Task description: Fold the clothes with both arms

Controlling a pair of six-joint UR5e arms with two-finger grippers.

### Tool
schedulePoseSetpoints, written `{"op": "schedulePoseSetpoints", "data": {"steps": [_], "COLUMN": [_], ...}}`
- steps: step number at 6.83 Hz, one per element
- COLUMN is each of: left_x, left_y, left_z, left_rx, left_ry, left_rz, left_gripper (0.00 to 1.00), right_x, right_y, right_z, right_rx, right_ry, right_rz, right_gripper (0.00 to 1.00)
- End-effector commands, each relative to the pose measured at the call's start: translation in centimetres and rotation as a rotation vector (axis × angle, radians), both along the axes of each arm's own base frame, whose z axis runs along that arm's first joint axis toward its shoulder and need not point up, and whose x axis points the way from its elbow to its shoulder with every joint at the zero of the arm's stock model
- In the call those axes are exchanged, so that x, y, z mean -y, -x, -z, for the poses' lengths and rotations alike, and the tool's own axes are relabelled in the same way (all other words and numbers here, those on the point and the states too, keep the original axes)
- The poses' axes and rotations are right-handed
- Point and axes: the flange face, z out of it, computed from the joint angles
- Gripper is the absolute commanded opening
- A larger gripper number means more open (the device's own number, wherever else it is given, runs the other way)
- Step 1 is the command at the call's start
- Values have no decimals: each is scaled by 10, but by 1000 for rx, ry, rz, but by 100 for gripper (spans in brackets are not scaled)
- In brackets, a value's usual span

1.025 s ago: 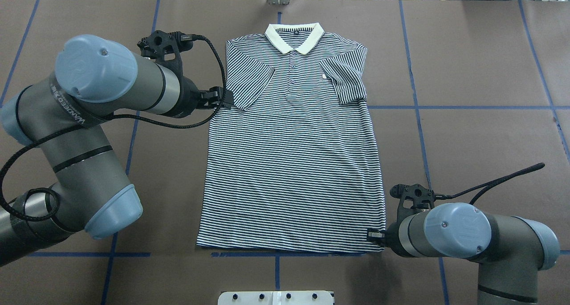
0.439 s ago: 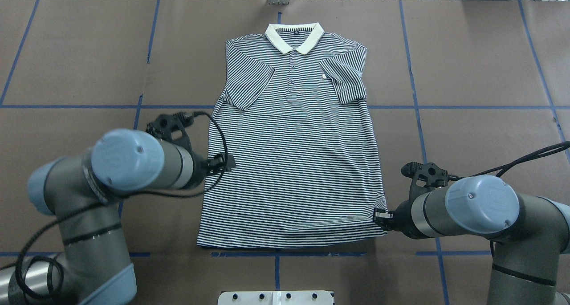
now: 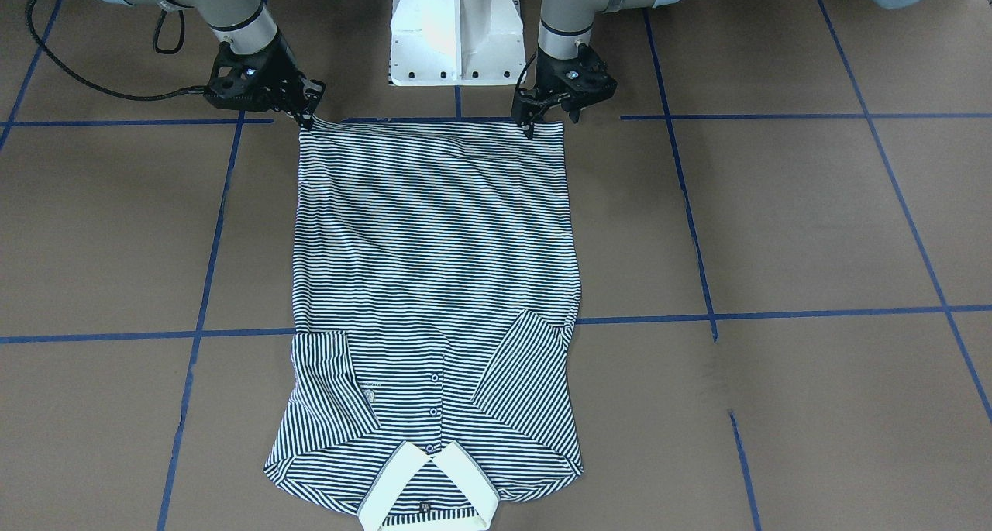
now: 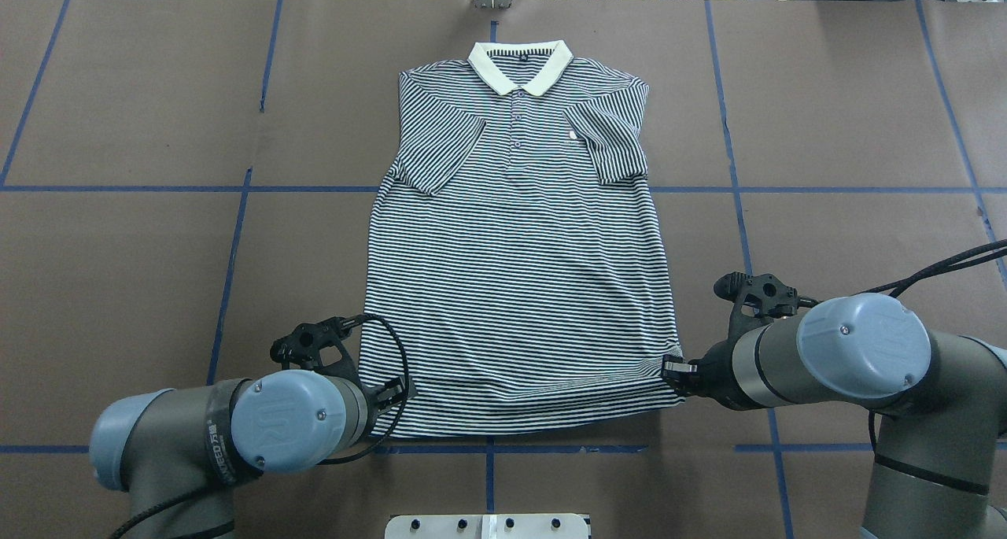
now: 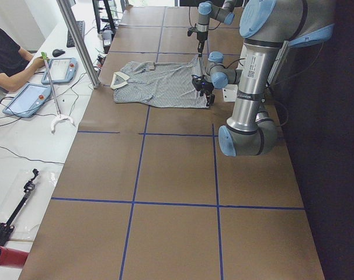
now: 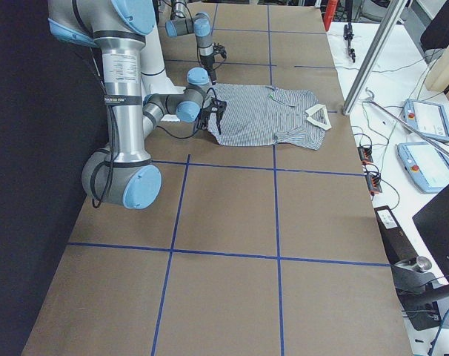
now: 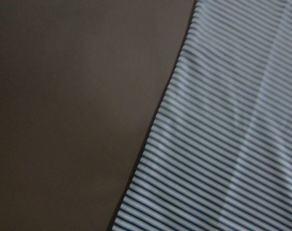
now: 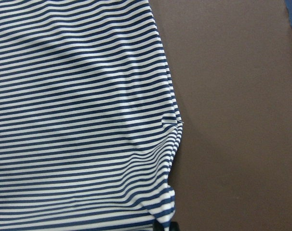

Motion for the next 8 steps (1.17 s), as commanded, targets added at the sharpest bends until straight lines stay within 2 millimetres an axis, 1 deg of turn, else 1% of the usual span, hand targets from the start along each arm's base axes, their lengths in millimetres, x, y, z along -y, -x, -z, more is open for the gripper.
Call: {"op": "schedulePoseSetpoints", "data": {"steps": [1, 2, 4, 7, 8], "left_x": [-12, -10, -11, -13, -14], "left_y": [-5, -3, -9, -13, -15], "left_z": [-3, -6, -10, -12, -13], "left_rx": [23, 29, 41, 45, 48], "left_ry": [13, 11, 8, 7, 7], "left_rz": [6, 11, 4, 1, -1], "left_gripper": [99, 98, 98, 97, 94], "right_x": [3, 5, 8, 10, 10], "right_y": [-6, -7, -9, -11, -11], "right_z": [6, 5, 6, 5, 5], "right_rx": [12, 11, 13, 11, 11], "right_ry": [-3, -4, -5, -5, -5], "right_rz": [-9, -13, -19, -23, -23], "right_gripper": [0, 0, 0, 0, 0]}}
